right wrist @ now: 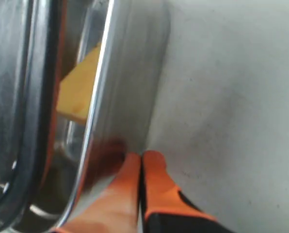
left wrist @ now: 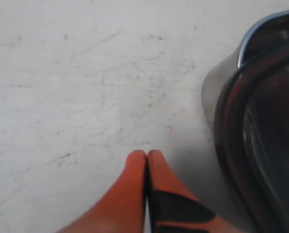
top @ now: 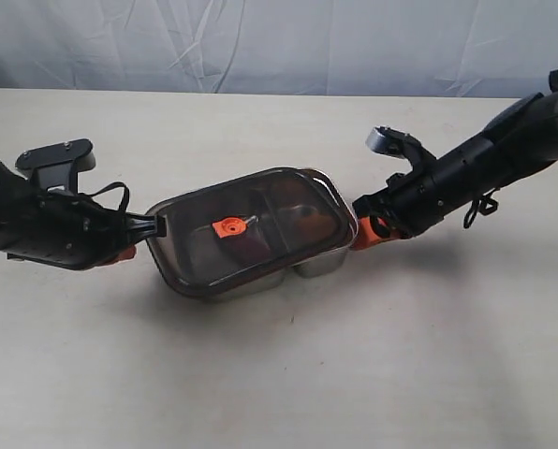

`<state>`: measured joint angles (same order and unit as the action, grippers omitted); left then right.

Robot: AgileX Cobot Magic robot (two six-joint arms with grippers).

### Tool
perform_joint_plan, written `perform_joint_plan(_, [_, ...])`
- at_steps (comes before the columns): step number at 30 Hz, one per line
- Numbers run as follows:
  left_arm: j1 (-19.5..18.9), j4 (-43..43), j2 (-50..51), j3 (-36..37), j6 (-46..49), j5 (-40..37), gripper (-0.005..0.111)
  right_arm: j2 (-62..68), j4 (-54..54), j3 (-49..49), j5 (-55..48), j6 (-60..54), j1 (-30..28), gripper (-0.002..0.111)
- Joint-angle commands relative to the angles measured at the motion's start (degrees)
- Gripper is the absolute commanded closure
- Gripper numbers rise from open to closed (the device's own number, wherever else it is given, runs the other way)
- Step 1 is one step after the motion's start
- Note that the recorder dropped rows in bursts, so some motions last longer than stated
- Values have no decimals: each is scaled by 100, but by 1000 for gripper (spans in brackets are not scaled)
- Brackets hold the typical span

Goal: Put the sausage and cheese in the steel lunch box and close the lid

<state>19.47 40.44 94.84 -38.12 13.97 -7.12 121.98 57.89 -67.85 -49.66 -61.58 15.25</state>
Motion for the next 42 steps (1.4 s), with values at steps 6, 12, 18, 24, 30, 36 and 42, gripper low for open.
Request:
perform_joint_plan(6, [12,-78,-2,-20,18,373,107,-736,-316,416,-254,186,18,108])
perform_joint_plan(12, [12,-78,-29,-20,18,147,107,-1000,-414,416,-10,560,18,108])
perform_joint_plan(18, [12,-66,-193,-20,18,-10,107,-1083,-989,416,396,1138,18,109])
perform_joint_plan(24, [12,80,-397,-80,18,65,107,-1083,-968,416,1080,1296,18,109])
perform_joint_plan(30, [12,94,-397,-427,33,-153,107,-1083,-833,416,1257,1327,18,109])
perform_joint_plan(36, [12,-330,-397,-509,292,-431,107,-1083,-856,416,1261,1327,18,109])
perform_joint_plan(42, [-107,-1200,-397,-489,-193,-523,107,-1135,-941,416,1246,1327,18,109])
